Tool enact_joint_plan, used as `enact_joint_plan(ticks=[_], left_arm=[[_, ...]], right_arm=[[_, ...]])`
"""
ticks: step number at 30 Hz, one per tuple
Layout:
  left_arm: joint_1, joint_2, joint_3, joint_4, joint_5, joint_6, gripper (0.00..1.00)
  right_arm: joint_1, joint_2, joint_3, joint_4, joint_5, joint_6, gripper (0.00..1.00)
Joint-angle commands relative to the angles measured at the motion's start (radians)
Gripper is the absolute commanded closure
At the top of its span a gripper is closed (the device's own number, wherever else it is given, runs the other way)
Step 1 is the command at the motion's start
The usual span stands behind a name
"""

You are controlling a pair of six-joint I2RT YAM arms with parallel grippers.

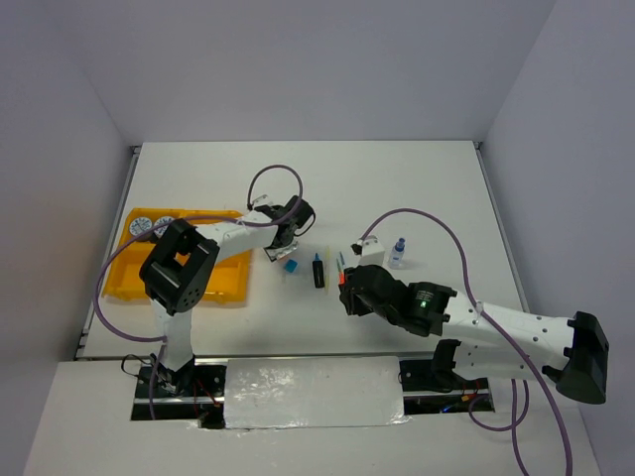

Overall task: Sort the stationery into containers
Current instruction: Close the pen cap on the pen.

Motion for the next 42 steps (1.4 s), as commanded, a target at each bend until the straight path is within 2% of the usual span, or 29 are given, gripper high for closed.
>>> enact_joint_plan(ticks=[1, 4, 6, 9, 14, 15, 17, 18, 20, 21, 22, 24, 25, 28, 30, 35, 42], left_arm=[[0.016, 0.028, -0.023, 0.054, 0.015, 0.027, 0.76], [0.022, -0.002, -0.027, 0.071, 0.007, 0.059, 0.84], [0.025, -0.078, -0.030, 0.103, 0.000, 0.097, 0.88], [0.020, -0.181, -0.061, 0.161, 0.010, 0.169, 0.90], [-0.033, -0.500, -0.188, 0.336, 0.054, 0.316, 0.92], [-0.040, -0.554, -0.220, 0.441, 0.085, 0.341, 0.93], [-0.044, -0.707, -0.332, 0.548, 0.189, 0.379, 0.94], [-0.044, -0.759, -0.377, 0.703, 0.238, 0.395, 0.94], [-0.046, -0.893, -0.505, 0.856, 0.329, 0.429, 0.95], [-0.046, -0.931, -0.550, 0.937, 0.428, 0.435, 0.95], [-0.046, -0.993, -0.584, 1.078, 0.472, 0.439, 0.95], [-0.046, -1.042, -0.676, 1.213, 0.598, 0.424, 0.96], [-0.049, -1.077, -0.702, 1.354, 0.643, 0.416, 0.97], [-0.049, -1.116, -0.764, 1.526, 0.778, 0.374, 0.98], [-0.049, -1.122, -0.758, 1.562, 0.856, 0.352, 0.98], [-0.052, -1.134, -0.756, 1.675, 0.941, 0.320, 0.96], [-0.053, -1.174, -0.759, 1.639, 0.964, 0.330, 0.96]], right_arm=[[-0.003, -0.023, -0.023, 0.093, -0.049, -0.051, 0.93], [-0.002, -0.039, -0.038, 0.151, -0.095, -0.081, 0.93], [-0.002, -0.064, -0.060, 0.205, -0.135, -0.107, 0.93], [-0.002, -0.107, -0.095, 0.294, -0.215, -0.126, 0.93], [-0.005, -0.196, -0.175, 0.535, -0.324, -0.117, 0.93], [-0.005, -0.208, -0.185, 0.576, -0.360, -0.108, 0.94], [-0.005, -0.248, -0.224, 0.700, -0.397, -0.101, 0.94], [-0.005, -0.262, -0.236, 0.746, -0.410, -0.095, 0.94], [-0.006, -0.297, -0.264, 0.862, -0.470, -0.095, 0.94], [-0.006, -0.306, -0.270, 0.891, -0.476, -0.089, 0.93], [-0.005, -0.316, -0.275, 0.931, -0.479, -0.089, 0.93], [-0.008, -0.329, -0.268, 0.957, -0.500, -0.097, 0.94], [-0.009, -0.331, -0.265, 1.000, -0.522, -0.100, 0.94], [-0.011, -0.314, -0.241, 1.070, -0.606, -0.089, 0.94], [-0.009, -0.278, -0.203, 1.075, -0.641, -0.072, 0.94], [-0.009, -0.208, -0.181, 1.184, -0.743, -0.017, 0.94], [-0.009, -0.182, -0.150, 1.190, -0.746, -0.029, 0.95]])
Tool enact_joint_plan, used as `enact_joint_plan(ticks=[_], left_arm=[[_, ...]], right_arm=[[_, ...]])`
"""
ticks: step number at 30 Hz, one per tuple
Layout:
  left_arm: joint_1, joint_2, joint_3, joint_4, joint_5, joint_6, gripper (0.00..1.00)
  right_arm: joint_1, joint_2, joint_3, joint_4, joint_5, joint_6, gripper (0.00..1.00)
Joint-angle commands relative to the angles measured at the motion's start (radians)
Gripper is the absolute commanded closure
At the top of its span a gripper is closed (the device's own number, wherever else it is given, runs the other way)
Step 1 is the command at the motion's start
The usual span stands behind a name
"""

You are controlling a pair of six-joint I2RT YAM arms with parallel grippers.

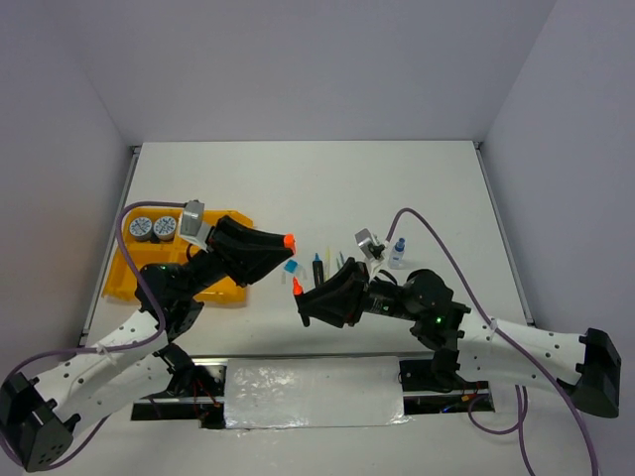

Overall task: Sort the stationery into containers
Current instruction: Close the pen cap on the pen.

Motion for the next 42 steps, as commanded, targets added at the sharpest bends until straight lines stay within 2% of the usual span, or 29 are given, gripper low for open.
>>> enact_joint_plan(ticks=[1, 7, 35, 42], left_arm=[[-0.007, -0.033, 0.011, 0.073, 0.044, 0.004, 0.96], [-0.015, -0.070, 0.001, 0.002, -0.003, 0.033, 1.00], [-0.033, -0.068, 0.007, -0.070, 0.001, 0.070, 1.00], [-0.035, -0.050, 0.016, -0.034, 0.076, 0.064, 0.99]], right_arm=[[-0.004, 0.001, 0.074, 0.066, -0.016, -0.003, 0.95], [-0.004, 0.027, 0.125, -0.007, 0.047, -0.060, 0.95], [-0.004, 0.072, 0.257, -0.107, 0.183, -0.167, 0.97], [-0.004, 0.093, 0.309, -0.050, 0.098, -0.207, 0.96]])
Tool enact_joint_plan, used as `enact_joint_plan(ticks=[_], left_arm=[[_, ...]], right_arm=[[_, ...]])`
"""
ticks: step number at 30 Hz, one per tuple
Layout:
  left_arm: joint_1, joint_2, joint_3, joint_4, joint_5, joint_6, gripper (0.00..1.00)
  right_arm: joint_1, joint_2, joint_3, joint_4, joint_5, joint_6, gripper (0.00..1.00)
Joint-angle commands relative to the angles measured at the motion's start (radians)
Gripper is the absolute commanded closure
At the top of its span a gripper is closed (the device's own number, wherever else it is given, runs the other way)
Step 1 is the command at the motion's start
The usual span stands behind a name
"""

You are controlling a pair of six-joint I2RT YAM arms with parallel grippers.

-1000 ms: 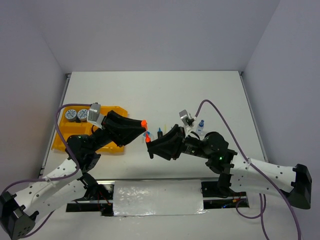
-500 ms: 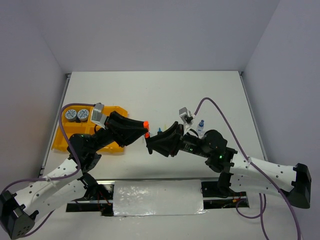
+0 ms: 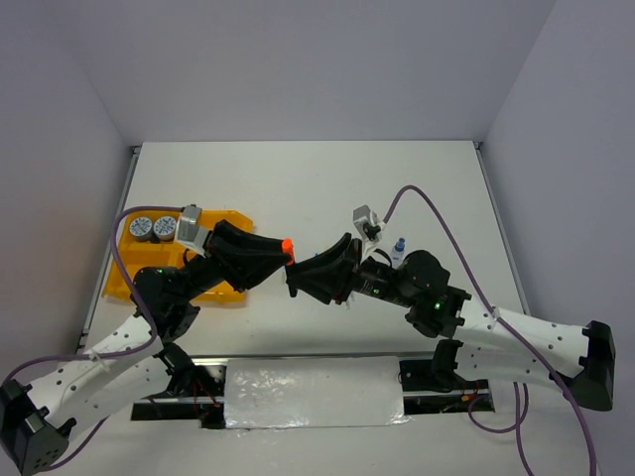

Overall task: Sort the stationery into containers
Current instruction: Close the pen cap on the pen.

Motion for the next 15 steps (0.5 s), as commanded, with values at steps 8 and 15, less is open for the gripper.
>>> enact_joint_plan(ticks=[8, 15], left_arm=[[-0.010, 0.012, 0.003, 0.126, 0.150, 0.016, 0.79], [-0.010, -0.017, 0.031, 0.046, 0.159, 0.066, 0.57]], right_arm=[[-0.004, -0.027, 0.110, 0.133, -0.138, -0.123, 0.95], [-0.004, -0.032, 0.140, 0.018, -0.092, -0.192, 0.95]])
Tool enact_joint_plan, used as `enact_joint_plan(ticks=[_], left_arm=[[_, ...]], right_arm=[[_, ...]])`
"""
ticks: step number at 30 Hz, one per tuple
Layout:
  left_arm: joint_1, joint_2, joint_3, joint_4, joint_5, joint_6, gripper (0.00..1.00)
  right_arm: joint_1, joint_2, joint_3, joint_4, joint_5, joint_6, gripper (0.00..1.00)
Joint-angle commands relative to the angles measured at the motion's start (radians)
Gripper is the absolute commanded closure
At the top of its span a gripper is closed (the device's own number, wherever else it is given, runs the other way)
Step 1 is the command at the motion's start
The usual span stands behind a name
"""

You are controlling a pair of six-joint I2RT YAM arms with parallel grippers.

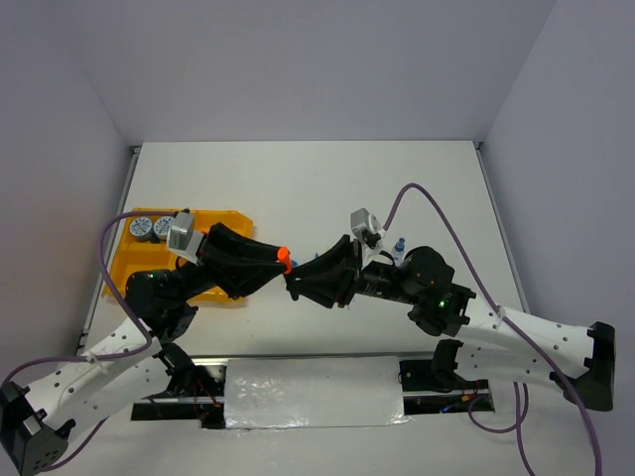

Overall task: Sort the stationery into containers
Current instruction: Close the pen cap on the pen.

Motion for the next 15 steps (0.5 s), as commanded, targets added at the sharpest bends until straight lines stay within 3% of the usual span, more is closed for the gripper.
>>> enact_joint_plan(ticks=[1, 4, 11, 13, 15], left_arm=[[-0.009, -0.025, 0.022, -0.062, 0.048, 0.064, 0.55], [-0.010, -0.045, 0.025, -0.099, 0.015, 0.077, 0.52], [-0.012, -0.061, 0.039, -0.156, -0.009, 0.105, 0.10], [-0.012, -0.074, 0.051, -0.202, -0.025, 0.123, 0.02], [-0.012, -0.095, 0.086, -0.313, -0.063, 0.168, 0.01]], right_arm=[[-0.004, -0.032, 0.075, 0.060, 0.031, -0.055, 0.95], [-0.004, -0.025, 0.073, 0.046, 0.079, -0.063, 0.96], [-0.004, 0.015, 0.095, 0.031, 0.085, -0.084, 0.96], [-0.004, 0.014, 0.095, 0.022, 0.102, -0.096, 0.96], [-0.004, 0.011, 0.095, -0.006, 0.126, -0.124, 0.96]])
